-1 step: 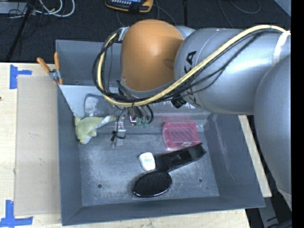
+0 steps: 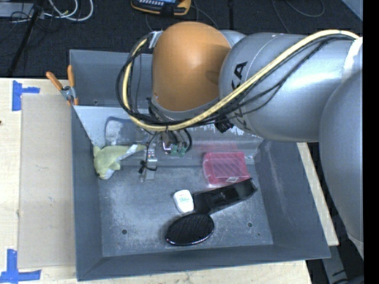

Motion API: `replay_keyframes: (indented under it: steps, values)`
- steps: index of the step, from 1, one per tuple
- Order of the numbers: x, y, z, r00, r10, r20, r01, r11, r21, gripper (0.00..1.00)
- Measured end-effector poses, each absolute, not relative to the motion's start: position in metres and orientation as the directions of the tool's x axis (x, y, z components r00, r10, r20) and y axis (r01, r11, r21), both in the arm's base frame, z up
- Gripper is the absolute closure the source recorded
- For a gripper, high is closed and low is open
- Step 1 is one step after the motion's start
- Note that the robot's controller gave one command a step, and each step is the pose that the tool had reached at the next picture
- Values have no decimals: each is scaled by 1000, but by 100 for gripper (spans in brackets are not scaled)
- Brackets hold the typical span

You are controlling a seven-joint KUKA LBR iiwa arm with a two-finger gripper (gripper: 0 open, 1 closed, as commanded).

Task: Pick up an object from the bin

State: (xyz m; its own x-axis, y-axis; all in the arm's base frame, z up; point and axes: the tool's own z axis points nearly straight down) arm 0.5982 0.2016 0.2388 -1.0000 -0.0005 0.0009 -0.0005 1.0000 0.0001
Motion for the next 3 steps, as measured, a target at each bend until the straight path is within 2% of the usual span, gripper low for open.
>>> replay_keyframes:
  steps: [1,2,3]
  values:
    - [574,183,205,-999,-54,-3,-54,999,2,0]
    - [521,155,188,-972,-234,6,-234,972,0,0]
    - [523,139,146,-921,-391,-6,-391,921,0,0]
